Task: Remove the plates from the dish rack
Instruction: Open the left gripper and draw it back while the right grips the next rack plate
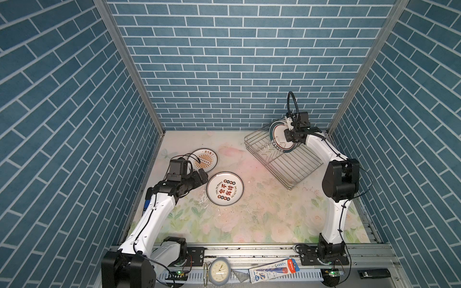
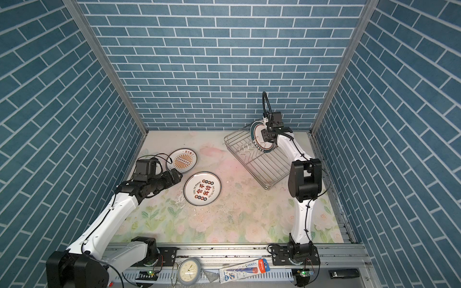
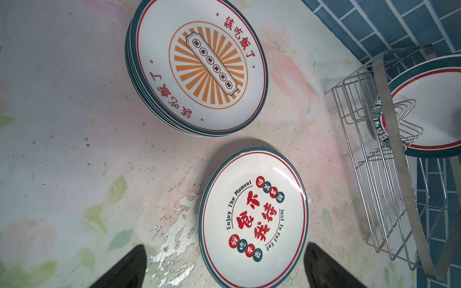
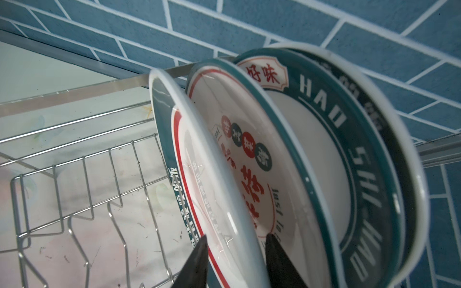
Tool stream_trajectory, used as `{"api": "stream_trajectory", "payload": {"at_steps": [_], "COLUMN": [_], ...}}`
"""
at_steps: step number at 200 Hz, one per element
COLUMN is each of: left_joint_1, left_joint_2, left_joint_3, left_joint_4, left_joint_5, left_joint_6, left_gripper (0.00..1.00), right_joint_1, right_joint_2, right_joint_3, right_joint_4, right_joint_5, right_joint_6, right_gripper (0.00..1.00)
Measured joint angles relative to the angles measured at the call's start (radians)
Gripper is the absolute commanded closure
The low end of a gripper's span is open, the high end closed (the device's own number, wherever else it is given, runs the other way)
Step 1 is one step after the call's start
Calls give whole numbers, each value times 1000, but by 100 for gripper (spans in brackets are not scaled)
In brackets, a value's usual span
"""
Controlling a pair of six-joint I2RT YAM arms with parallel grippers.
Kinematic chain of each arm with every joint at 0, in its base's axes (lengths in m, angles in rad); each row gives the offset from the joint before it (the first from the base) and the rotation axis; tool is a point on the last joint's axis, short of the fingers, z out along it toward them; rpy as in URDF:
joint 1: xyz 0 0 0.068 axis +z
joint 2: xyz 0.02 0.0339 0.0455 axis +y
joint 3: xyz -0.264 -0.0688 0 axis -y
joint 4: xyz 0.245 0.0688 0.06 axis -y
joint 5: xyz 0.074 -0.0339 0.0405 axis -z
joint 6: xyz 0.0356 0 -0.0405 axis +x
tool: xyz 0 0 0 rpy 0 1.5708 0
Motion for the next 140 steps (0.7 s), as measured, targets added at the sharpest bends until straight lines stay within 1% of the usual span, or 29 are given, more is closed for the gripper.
{"api": "stream_trajectory", "payload": {"at_steps": [12,27,39,53,104,111,124,140], "left_joint_1": [0,0,0,0,0,0,0,0], "left_joint_2": [0,0,0,-2,-21,-21,-22,-28], "left_joint_3": [6,21,30,35,36,37,39,40], "left_joint_4": [-10,-26,-33,-40,-55,-58,-63,-71], "left_joint_5": [2,5,6,5,3,4,4,2], "left_joint_6": [4,11,16,22,33,35,39,42], "left_gripper": [1,1,1,1,1,1,1,1], "right_joint_1": [-1,-1,-1,-2,-2,-2,-3,-4], "right_joint_2": [0,0,0,0,0,0,-1,-12], "right_joint_3": [-14,-23,-25,-26,-48,-55,-66,-72], "right_joint_4": [17,30,39,46,78,79,77,87], "right_joint_5": [1,3,4,4,-10,-14,-23,-35], "right_joint_6": [-6,-10,-14,-23,-31,-33,-49,-66], "right_gripper": [63,67,68,74,75,80,100,100]}}
